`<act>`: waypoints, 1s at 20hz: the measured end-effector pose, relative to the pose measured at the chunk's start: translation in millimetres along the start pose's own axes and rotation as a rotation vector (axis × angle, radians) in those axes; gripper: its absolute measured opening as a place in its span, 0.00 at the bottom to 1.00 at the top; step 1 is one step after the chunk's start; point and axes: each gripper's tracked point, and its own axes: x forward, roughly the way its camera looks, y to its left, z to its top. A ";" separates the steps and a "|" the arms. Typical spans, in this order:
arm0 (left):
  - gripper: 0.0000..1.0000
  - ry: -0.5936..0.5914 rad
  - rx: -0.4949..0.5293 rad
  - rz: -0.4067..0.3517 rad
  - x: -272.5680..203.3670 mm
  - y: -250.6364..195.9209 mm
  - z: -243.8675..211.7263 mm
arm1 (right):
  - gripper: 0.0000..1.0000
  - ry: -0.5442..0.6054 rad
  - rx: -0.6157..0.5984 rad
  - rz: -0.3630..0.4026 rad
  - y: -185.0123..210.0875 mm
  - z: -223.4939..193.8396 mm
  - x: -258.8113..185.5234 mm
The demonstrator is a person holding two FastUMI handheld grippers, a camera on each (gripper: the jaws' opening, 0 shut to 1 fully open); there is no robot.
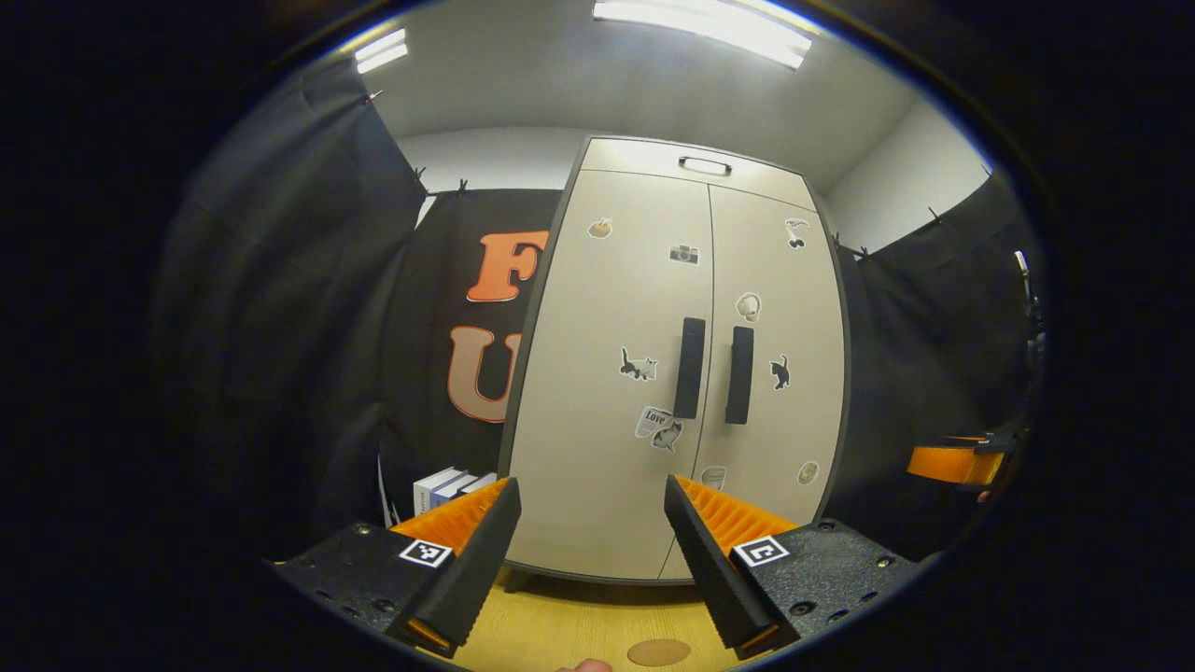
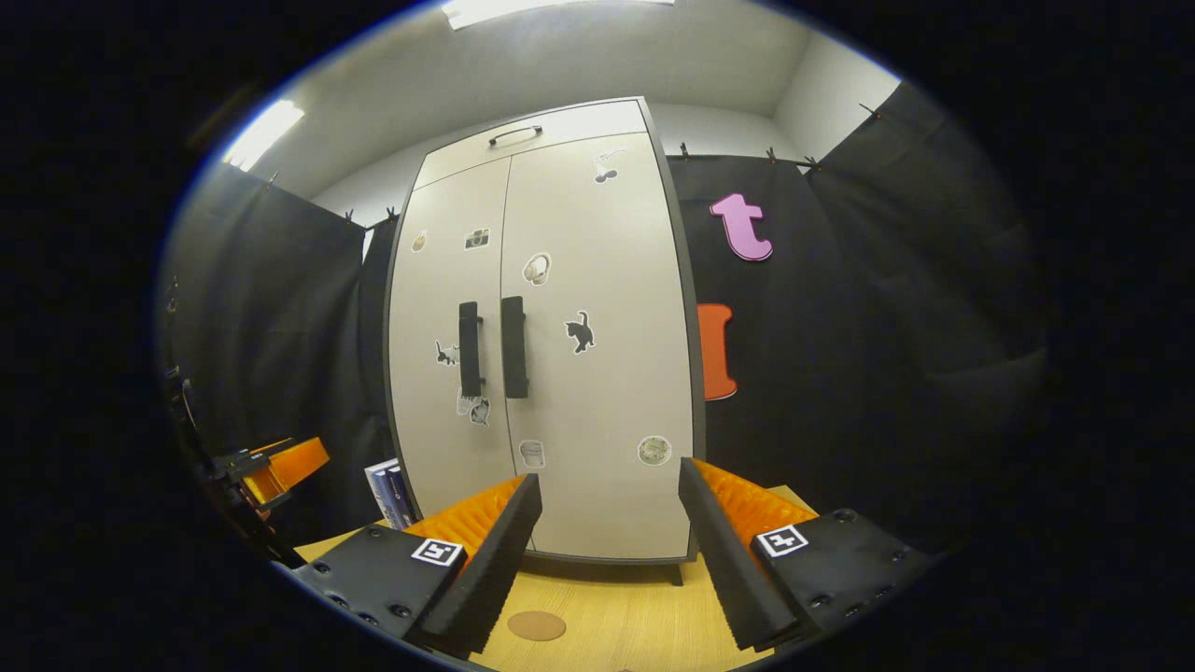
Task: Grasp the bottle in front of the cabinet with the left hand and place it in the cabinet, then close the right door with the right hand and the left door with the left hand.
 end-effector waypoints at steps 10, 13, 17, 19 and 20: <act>0.94 0.000 -0.013 -0.027 0.6 -6.7 -0.7 | 0.98 0.007 0.016 -0.010 -2.7 -0.8 -0.2; 0.94 0.004 -0.013 -0.031 0.4 -8.0 -2.6 | 0.98 0.008 0.019 -0.005 -1.3 -0.7 -0.1; 0.94 0.005 -0.017 -0.027 1.5 -7.3 -3.5 | 0.98 0.014 0.025 -0.003 -0.3 -2.4 1.3; 0.94 0.011 -0.019 -0.023 3.2 -6.1 -5.6 | 0.98 0.015 0.026 -0.004 -0.6 -2.5 1.8; 0.94 0.012 -0.021 -0.022 2.3 -5.5 -6.0 | 0.89 0.016 0.025 -0.007 -1.6 -3.4 3.0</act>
